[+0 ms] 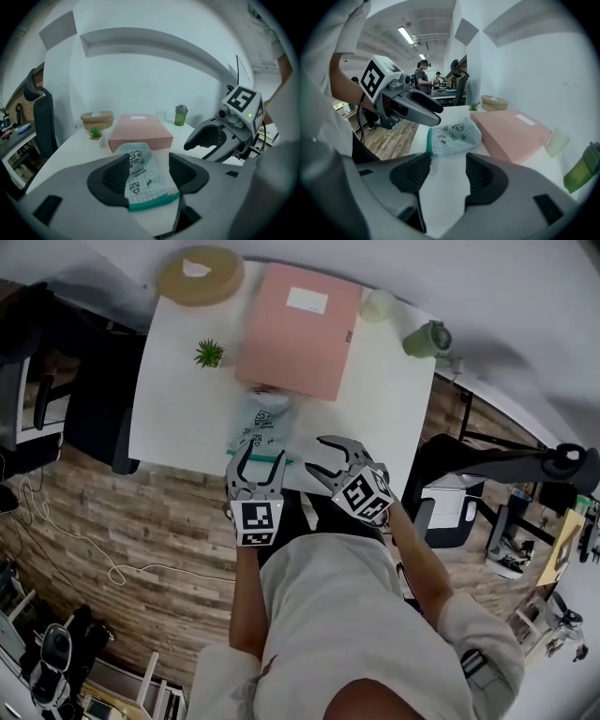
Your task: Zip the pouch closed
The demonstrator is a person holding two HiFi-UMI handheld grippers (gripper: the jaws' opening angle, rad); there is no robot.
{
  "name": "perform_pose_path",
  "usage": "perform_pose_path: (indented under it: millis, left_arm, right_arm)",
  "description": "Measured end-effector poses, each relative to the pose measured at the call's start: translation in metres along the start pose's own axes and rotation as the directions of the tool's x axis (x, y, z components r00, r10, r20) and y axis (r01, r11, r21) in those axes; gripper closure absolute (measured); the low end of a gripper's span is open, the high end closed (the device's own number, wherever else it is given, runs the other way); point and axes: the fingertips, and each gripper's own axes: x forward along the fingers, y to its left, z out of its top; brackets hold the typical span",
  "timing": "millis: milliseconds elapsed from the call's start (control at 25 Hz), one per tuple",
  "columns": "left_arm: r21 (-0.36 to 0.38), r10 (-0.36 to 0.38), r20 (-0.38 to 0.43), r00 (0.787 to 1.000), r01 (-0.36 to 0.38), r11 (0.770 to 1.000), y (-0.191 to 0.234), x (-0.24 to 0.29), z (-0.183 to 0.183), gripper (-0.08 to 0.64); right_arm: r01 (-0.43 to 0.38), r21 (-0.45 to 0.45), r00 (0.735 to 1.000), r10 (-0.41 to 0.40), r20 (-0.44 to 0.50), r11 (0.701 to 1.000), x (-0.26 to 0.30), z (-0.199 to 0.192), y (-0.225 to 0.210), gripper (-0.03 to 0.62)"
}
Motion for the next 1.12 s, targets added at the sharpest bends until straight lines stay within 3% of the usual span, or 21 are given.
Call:
perform_pose_path:
  millis: [440,920,1120]
  left_arm:
    - [-0.076,0.034,-0.096,0.995,-0.041,0.996,-0.031,-0.002,-0.064,0.311]
    - [-0.090,0.003,-0.172,0.985,-0.019,0.996,-0.059,0.008,-0.098,0.321]
    - [-0.089,-0.010,-0.195,0.981,-0.007,0.996,-0.068,0.011,-0.106,0.324]
  right_arm:
    - [-0.193,-0.126,0.979,0.182,-0.093,0.973,0.027,-0.034,0.026,0.396]
    - [-0.309,-0.176,0.948,0.287,-0.137,0.935,0.042,-0.047,0.038,0.469]
    - [-0.341,-0.180,0.936,0.315,-0.156,0.923,0.046,-0.050,0.039,0.544]
